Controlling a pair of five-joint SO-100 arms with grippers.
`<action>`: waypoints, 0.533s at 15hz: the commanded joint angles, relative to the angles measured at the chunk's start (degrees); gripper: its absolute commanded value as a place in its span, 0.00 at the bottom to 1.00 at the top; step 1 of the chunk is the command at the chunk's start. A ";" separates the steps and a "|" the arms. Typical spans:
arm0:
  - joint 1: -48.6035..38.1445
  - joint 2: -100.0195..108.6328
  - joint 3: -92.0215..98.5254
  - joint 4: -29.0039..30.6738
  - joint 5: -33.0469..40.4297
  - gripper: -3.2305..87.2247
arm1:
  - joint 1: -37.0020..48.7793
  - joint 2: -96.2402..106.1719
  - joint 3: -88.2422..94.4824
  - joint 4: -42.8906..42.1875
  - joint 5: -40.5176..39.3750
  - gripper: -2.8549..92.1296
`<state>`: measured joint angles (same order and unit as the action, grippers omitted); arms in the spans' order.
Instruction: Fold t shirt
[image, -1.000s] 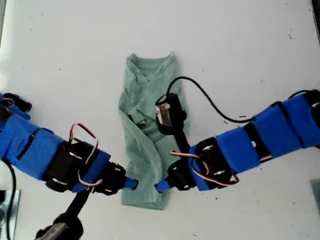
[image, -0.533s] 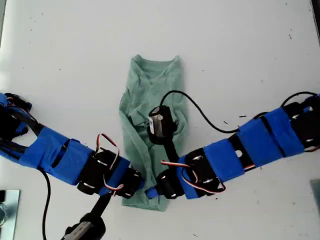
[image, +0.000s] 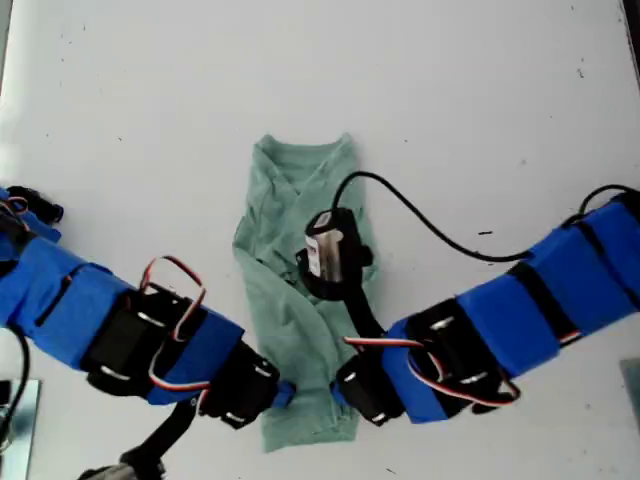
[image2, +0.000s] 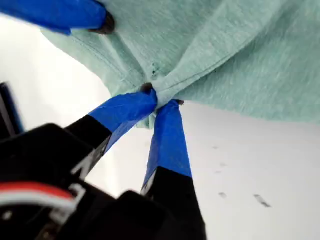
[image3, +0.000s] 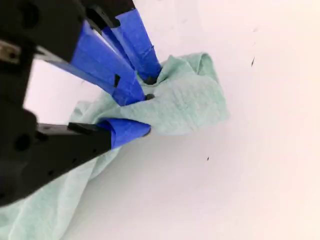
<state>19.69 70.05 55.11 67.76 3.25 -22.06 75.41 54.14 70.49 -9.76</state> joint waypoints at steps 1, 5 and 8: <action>2.29 7.21 -0.79 -1.58 0.88 0.03 | -1.49 10.72 0.70 -0.09 -1.23 0.02; 0.62 7.65 0.44 -2.29 0.26 0.03 | 2.46 14.50 3.43 0.97 -3.69 0.02; -8.61 12.30 4.31 2.99 3.78 0.03 | 13.80 22.41 10.99 2.64 -11.34 0.02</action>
<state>15.82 75.85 59.41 68.91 4.92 -14.50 90.09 64.34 72.95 -17.14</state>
